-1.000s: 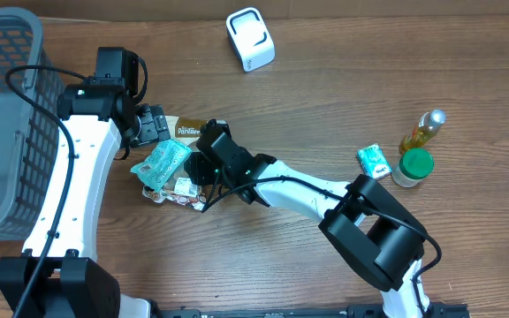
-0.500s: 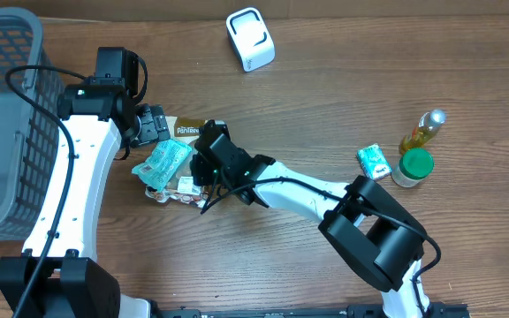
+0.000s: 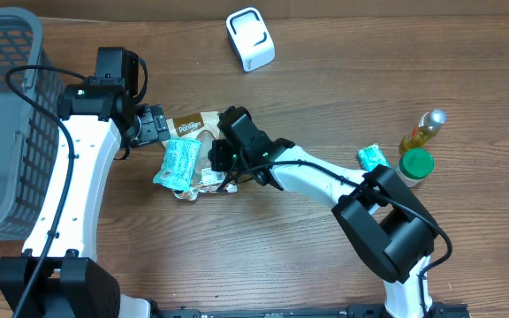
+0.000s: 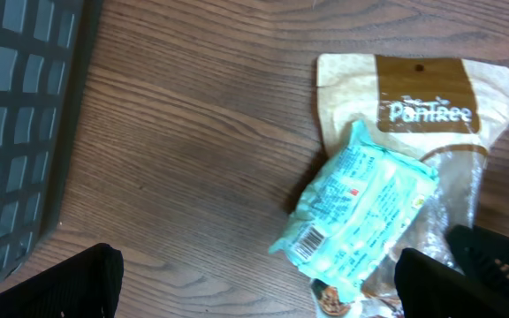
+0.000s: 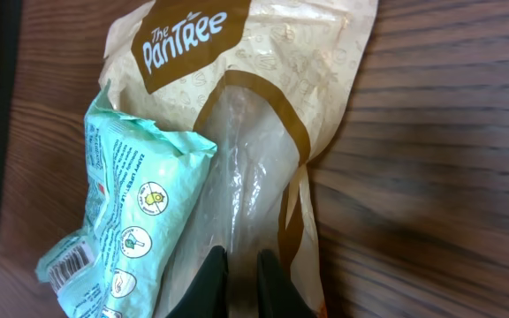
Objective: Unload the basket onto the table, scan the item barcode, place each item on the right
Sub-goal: 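Lower the right gripper and close it on the light-blue packet, then lift the light-blue packet off the PanTree bag with the right gripper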
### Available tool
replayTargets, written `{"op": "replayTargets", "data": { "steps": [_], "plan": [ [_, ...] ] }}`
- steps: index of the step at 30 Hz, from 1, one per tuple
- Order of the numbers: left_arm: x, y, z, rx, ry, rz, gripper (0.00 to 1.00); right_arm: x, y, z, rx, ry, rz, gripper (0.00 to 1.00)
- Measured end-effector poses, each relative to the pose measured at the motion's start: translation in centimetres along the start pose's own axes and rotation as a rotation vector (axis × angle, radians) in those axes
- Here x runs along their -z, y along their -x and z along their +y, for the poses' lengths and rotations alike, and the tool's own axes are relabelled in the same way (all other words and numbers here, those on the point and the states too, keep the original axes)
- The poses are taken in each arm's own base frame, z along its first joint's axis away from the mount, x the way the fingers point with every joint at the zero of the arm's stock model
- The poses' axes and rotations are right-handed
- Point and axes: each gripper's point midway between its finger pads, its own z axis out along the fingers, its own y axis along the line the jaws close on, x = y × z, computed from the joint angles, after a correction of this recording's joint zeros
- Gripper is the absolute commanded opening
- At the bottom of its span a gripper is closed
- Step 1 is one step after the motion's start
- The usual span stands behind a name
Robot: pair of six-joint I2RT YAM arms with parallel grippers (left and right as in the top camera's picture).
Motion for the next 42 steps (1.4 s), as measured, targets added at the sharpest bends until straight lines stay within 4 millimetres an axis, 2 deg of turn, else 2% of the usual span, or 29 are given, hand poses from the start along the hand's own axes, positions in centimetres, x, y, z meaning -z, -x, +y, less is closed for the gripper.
{"op": "replayTargets", "data": {
  "steps": [2,4,8,9,15,22,32,42],
  "plan": [
    [0.0,0.0,0.0,0.0,0.0,0.0,1.0,0.4,0.1,-0.5,0.014,-0.021,0.001,0.09],
    [0.0,0.0,0.0,0.0,0.0,0.0,1.0,0.8,0.4,-0.9,0.03,-0.047,-0.007,0.14],
    [0.0,0.0,0.0,0.0,0.0,0.0,1.0,1.6,0.8,-1.1,0.07,-0.07,-0.024,0.35],
    [0.0,0.0,0.0,0.0,0.0,0.0,1.0,1.8,0.9,-1.1,0.076,-0.073,-0.028,0.37],
    [0.0,0.0,0.0,0.0,0.0,0.0,1.0,3.3,1.8,0.0,0.098,-0.054,-0.055,0.38],
    [0.0,0.0,0.0,0.0,0.0,0.0,1.0,5.0,2.4,2.8,0.125,0.016,-0.078,0.39],
    [0.0,0.0,0.0,0.0,0.0,0.0,1.0,3.8,-0.4,6.5,0.228,-0.004,-0.127,0.45],
    [0.0,0.0,0.0,0.0,0.0,0.0,1.0,0.5,-1.1,4.7,0.229,-0.058,-0.126,0.46]
  ]
}}
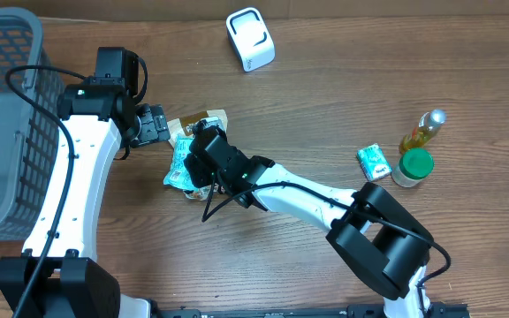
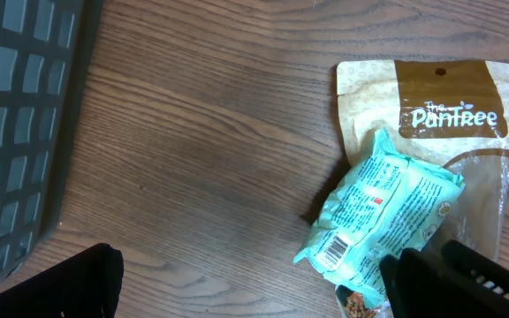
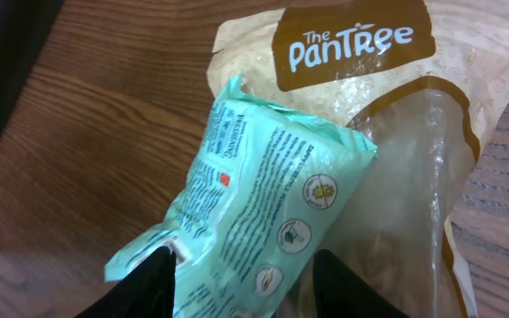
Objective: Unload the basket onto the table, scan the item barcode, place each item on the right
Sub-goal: 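Lift the light-blue packet off the PanTree bag with the right gripper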
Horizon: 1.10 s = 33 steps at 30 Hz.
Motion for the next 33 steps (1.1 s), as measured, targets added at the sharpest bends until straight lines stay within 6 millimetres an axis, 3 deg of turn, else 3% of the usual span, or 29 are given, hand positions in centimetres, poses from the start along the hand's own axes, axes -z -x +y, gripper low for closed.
{"op": "replayTargets", "data": {
  "steps": [7,13,21,27,33],
  "plan": [
    [0.0,0.0,0.0,0.0,0.0,0.0,1.0,-0.6,0.3,0.1,-0.001,0.007,-0.024,0.47],
    [0.0,0.0,0.0,0.0,0.0,0.0,1.0,-2.3,-1.0,-0.8,0.001,-0.014,0.001,0.45],
    [0.0,0.0,0.0,0.0,0.0,0.0,1.0,-2.7,-1.0,-1.0,0.0,-0.023,-0.004,0.27],
    [0.0,0.0,0.0,0.0,0.0,0.0,1.0,-2.9,-0.4,-0.4,-0.005,0.003,-0.032,0.04],
    [0.0,0.0,0.0,0.0,0.0,0.0,1.0,-1.6,0.6,0.7,-0.004,0.048,-0.045,0.04]
  ]
}}
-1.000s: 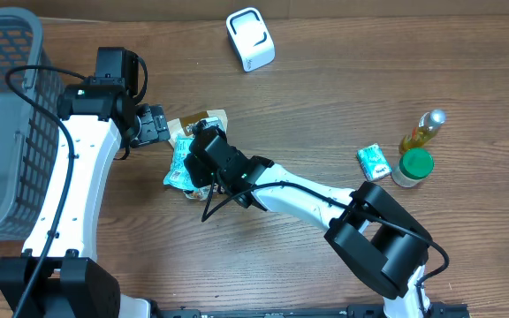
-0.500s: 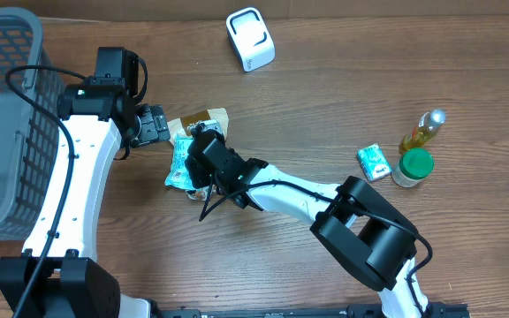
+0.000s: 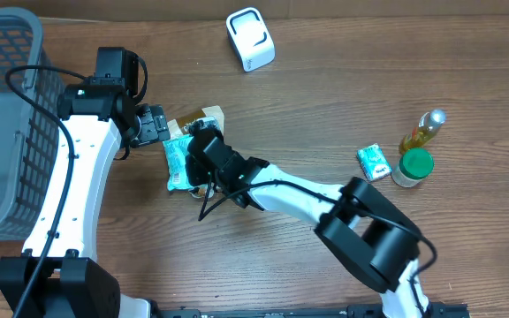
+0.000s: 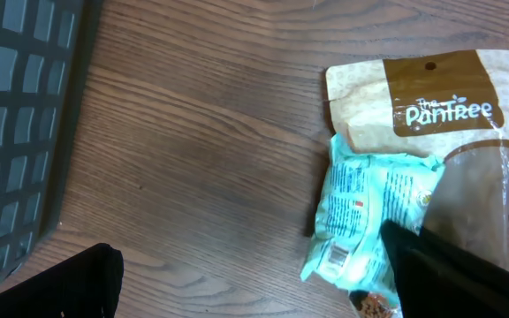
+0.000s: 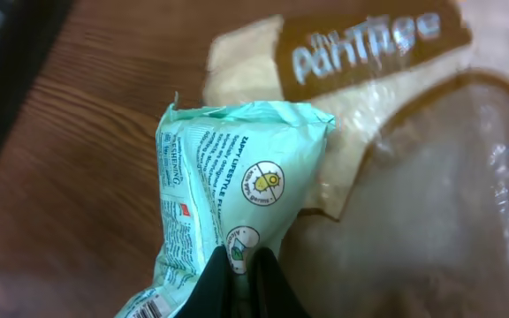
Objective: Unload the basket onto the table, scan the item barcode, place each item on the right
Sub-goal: 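Lift the light-blue packet off the PanTree bag with the right gripper, then move the light-blue packet right and set it on the table, release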
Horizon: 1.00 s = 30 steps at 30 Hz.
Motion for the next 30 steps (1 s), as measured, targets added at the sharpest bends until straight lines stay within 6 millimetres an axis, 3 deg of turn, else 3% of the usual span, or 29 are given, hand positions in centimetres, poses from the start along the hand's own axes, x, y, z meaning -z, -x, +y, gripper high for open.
{"op": "replayTargets", "data": {
  "steps": [5,8,10,12,17,20,24,30],
  "plan": [
    [0.0,0.0,0.0,0.0,0.0,0.0,1.0,4.9,4.1,2.4,0.014,0.062,-0.077,0.04],
    [0.0,0.0,0.0,0.0,0.0,0.0,1.0,8.0,6.2,2.0,0.013,0.059,-0.104,0.04],
    [0.0,0.0,0.0,0.0,0.0,0.0,1.0,9.0,7.1,0.4,-0.003,0.027,-0.101,0.04],
    [0.0,0.0,0.0,0.0,0.0,0.0,1.0,9.2,7.1,-2.5,-0.031,-0.037,-0.068,0.04],
    [0.0,0.0,0.0,0.0,0.0,0.0,1.0,10.1,6.5,-12.0,-0.155,-0.23,0.034,0.04],
    [0.0,0.0,0.0,0.0,0.0,0.0,1.0,11.5,5.2,-16.5,-0.227,-0.331,0.107,0.04],
    [0.0,0.0,0.0,0.0,0.0,0.0,1.0,12.7,3.3,-19.1,-0.268,-0.399,0.193,0.04],
    [0.0,0.0,0.0,0.0,0.0,0.0,1.0,12.5,1.2,-19.4,-0.243,-0.423,0.279,0.07]
  ]
}}
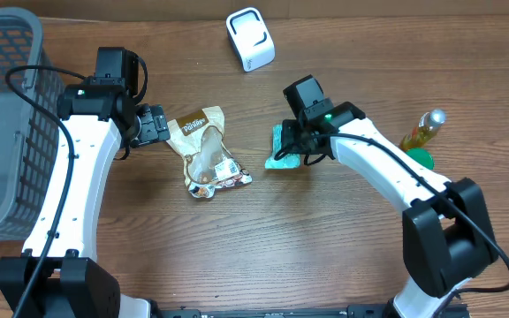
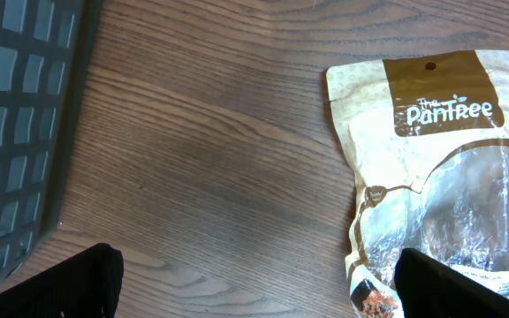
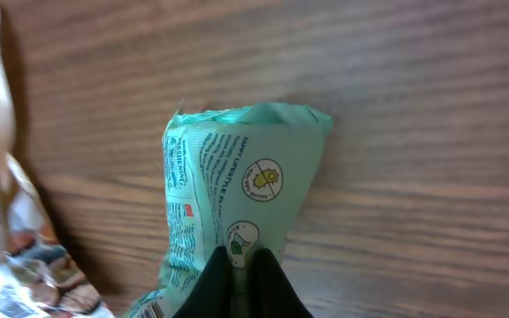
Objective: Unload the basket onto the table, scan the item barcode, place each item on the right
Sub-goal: 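Move the light-blue packet right and set it on the table, release, then move the right gripper over the PanTree bag and close on it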
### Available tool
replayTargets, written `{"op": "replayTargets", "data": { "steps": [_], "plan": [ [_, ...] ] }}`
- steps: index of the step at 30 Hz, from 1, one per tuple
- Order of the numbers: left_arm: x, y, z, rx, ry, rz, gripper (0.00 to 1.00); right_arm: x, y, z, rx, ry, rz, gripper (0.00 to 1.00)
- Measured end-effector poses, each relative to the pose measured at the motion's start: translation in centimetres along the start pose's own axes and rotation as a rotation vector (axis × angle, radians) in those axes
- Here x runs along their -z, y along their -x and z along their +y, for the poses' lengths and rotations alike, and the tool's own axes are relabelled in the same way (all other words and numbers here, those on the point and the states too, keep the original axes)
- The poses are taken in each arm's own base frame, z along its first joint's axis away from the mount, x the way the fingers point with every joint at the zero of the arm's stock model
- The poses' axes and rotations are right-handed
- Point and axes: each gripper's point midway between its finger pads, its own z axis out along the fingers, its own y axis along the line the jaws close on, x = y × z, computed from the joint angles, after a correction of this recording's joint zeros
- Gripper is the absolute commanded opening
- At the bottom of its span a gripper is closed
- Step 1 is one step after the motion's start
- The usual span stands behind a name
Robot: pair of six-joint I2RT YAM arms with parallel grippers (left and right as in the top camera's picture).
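A mint-green packet (image 3: 237, 185) with printed text is pinched at one end by my right gripper (image 3: 246, 258), which is shut on it. From overhead the packet (image 1: 279, 155) hangs by the right gripper (image 1: 292, 144) over the table's middle, right of the brown PanTree bag (image 1: 205, 148). The white scanner (image 1: 250, 38) stands at the far edge. My left gripper (image 2: 259, 287) is open, low over the wood beside the PanTree bag (image 2: 436, 168), with nothing between its fingers (image 2: 60, 284).
A grey basket fills the left side. At the right stand a yellow bottle (image 1: 422, 130) and a green-lidded jar (image 1: 420, 159), partly behind the right arm. A corner of the PanTree bag (image 3: 3, 221) shows at the right wrist view's left edge.
My right gripper, still shut on the green packet, has moved from on top of the PanTree bag to the right of it. The bag now lies uncovered. The left arm has not moved.
My right gripper was shut over the PanTree bag beside the green packet. Then it stood open astride the packet. Then it was shut on the packet's end, and now holds it away from the bag, toward the table's middle.
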Motion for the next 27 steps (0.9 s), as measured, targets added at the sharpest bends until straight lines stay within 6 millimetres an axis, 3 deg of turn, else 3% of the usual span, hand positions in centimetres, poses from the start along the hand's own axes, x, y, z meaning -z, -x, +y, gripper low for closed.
{"op": "replayTargets", "data": {
  "steps": [6,9,15,21,27],
  "plan": [
    [0.0,0.0,0.0,0.0,0.0,0.0,1.0,-0.5,-0.4,0.0,0.014,-0.004,0.015,0.11],
    [0.0,0.0,0.0,0.0,0.0,0.0,0.99,-0.5,-0.5,-0.1,0.015,-0.005,0.017,0.18],
    [0.0,0.0,0.0,0.0,0.0,0.0,1.0,-0.5,-0.3,0.3,0.02,0.007,0.007,0.19],
    [0.0,0.0,0.0,0.0,0.0,0.0,0.99,-0.4,0.0,2.2,0.032,0.089,-0.005,0.18],
    [0.0,0.0,0.0,0.0,0.0,0.0,1.0,-0.1,-0.6,5.8,0.092,0.17,-0.025,0.18]
  ]
}}
